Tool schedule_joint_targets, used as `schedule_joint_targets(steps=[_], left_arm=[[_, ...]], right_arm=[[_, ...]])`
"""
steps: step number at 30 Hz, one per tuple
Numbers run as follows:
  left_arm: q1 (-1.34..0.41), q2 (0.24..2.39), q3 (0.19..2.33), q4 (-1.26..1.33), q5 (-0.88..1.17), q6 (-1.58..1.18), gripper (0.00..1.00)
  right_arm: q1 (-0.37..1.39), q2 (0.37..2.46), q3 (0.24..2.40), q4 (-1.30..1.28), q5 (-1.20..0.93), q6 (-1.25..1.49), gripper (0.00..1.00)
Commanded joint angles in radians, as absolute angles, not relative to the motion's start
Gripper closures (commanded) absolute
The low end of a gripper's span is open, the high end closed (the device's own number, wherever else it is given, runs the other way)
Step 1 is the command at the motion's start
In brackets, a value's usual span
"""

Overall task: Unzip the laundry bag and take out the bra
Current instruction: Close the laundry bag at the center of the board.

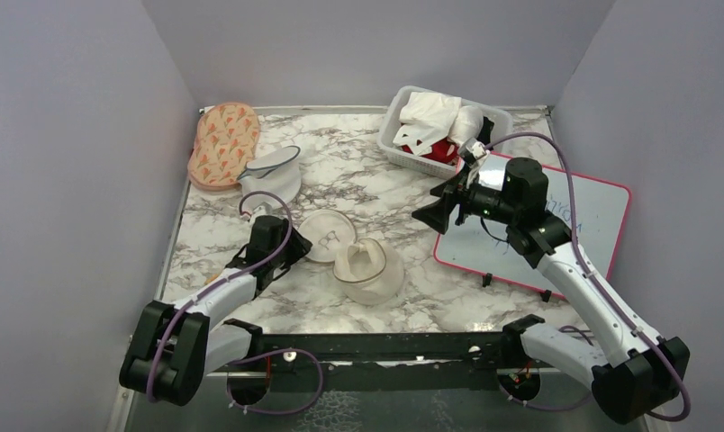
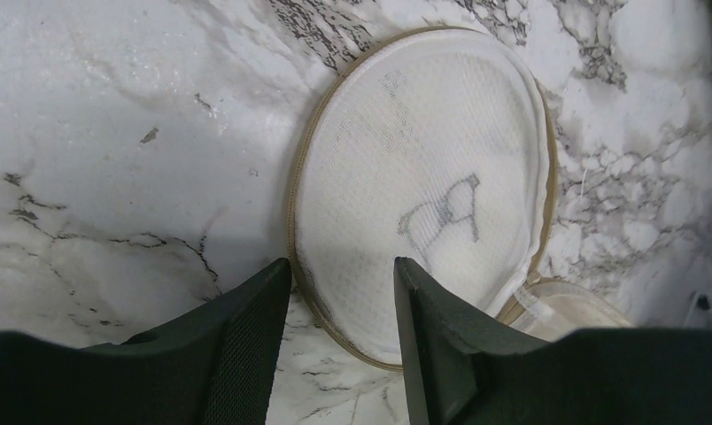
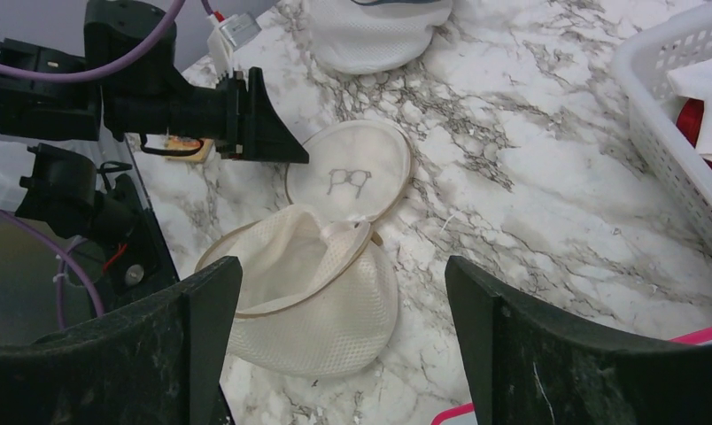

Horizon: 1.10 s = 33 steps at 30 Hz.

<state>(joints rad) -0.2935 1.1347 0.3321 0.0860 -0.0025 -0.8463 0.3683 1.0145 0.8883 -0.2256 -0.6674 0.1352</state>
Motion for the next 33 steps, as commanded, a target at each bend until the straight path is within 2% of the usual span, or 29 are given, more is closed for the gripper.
schedule_joint_targets(steps=[1,4,10,16,21,27,33], left_arm=[[-0.289,1.128,0.259,0.118,-0.058,-1.035,0.59],[-0.287,1.14,0.271,0.11,-0.06,-1.047,0.61],[-0.285,1.13,0.254,0.116,-0.08,-1.052,0.74],[-0.277,1.141,0.241,0.175,-0.053,-1.024,0.99],[-0.269,1.058,0.249,0.239,-0.028,-0.932,1.0],[-0.268,0.802,0.22,0.35,-0.048,-0.809,1.0],[-0.269,0.641,0.222,0.434,0.119,-0.584,1.0]], right_arm=[[0.369,0.973,0.857,-0.155,-0.66,0.14,0.16],[0.369,0.978,0.852,-0.149,-0.665,0.146,0.16],[0.369,0.992,0.858,-0.161,-0.636,0.142,0.16],[0.369,0.98,0.862,-0.176,-0.614,0.137,0.16],[0.369,0.977,0.862,-0.187,-0.617,0.138,0.16],[0.369,0.974,0.853,-0.182,-0.616,0.144,0.16],[0.369,0.99,0.856,-0.201,-0.623,0.147,0.16]])
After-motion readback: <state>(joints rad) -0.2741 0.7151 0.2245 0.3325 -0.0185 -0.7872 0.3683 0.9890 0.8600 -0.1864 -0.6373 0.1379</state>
